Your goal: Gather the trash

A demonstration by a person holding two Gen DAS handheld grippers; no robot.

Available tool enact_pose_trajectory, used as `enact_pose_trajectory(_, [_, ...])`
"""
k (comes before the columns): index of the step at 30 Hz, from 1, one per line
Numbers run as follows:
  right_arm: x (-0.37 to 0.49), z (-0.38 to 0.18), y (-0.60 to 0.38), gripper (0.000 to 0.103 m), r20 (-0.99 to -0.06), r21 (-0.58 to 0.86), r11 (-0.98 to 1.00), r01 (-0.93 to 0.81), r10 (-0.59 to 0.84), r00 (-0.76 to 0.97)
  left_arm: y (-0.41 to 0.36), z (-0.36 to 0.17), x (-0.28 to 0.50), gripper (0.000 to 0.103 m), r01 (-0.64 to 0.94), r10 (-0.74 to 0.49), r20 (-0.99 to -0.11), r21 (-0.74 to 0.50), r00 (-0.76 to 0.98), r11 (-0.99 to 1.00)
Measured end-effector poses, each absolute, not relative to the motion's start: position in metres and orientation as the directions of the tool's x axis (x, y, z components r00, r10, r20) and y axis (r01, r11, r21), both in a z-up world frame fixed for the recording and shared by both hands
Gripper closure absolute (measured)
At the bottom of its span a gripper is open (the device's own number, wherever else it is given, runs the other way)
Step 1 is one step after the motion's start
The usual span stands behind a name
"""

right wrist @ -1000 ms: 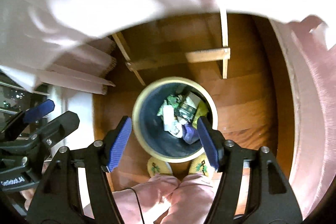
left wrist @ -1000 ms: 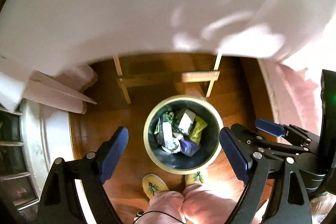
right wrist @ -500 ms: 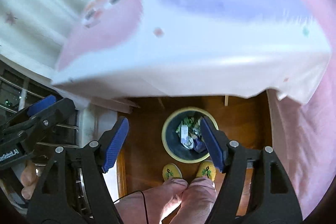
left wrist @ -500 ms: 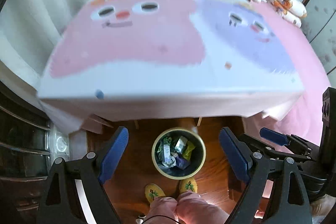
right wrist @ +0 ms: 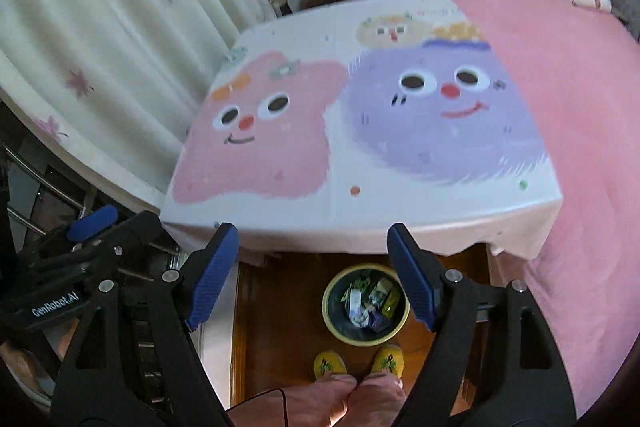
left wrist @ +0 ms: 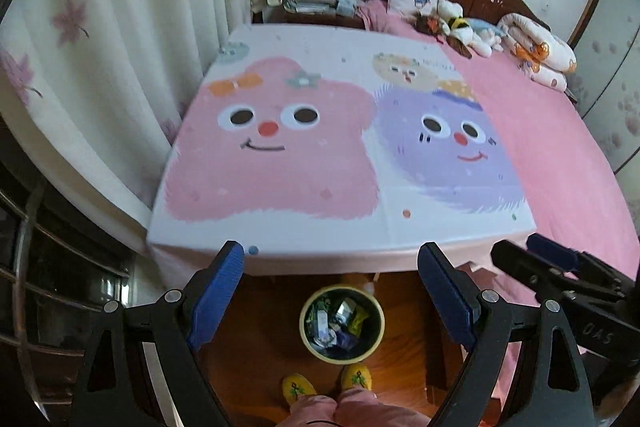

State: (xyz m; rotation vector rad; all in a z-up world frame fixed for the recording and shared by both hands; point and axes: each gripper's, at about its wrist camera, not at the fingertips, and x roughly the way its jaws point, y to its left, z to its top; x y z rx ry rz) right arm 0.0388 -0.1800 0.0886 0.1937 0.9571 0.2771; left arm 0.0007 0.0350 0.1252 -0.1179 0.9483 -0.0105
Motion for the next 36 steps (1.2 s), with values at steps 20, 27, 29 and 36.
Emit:
enact_pose_trajectory(20, [-0.002, 0.131, -0.162, 0.028, -0.713, 0.18, 0.971, -0.155, 0.237, 0.66, 0.034, 0.157, -0.025, 0.013, -0.096, 0.046, -0.776, -0.018, 0.629, 0.995])
enact_pose_trajectory(27, [-0.001, 0.127, -0.17, 0.028, -0.719, 0.182, 0.974, -0.137, 0.227, 0.657, 0.021, 0.157, -0.021, 0.013, -0.069, 0.042, -0.772, -0.002, 0.634, 0.998])
enact_pose_trajectory(29, [0.0, 0.126, -0.172, 0.028, -0.721, 0.183, 0.974, -0.131, 0.224, 0.656, 0.018, 0.156, -0.02, 0.013, -0.064, 0.039, -0.772, -0.002, 0.634, 0.998])
enact_pose_trajectory(36, [0.005, 0.118, -0.179, 0.028, -0.732, 0.187, 0.975, -0.123, 0.221, 0.644, 0.009, 0.148, -0.014, 0.013, -0.054, 0.034, -0.78, 0.001, 0.625, 0.999])
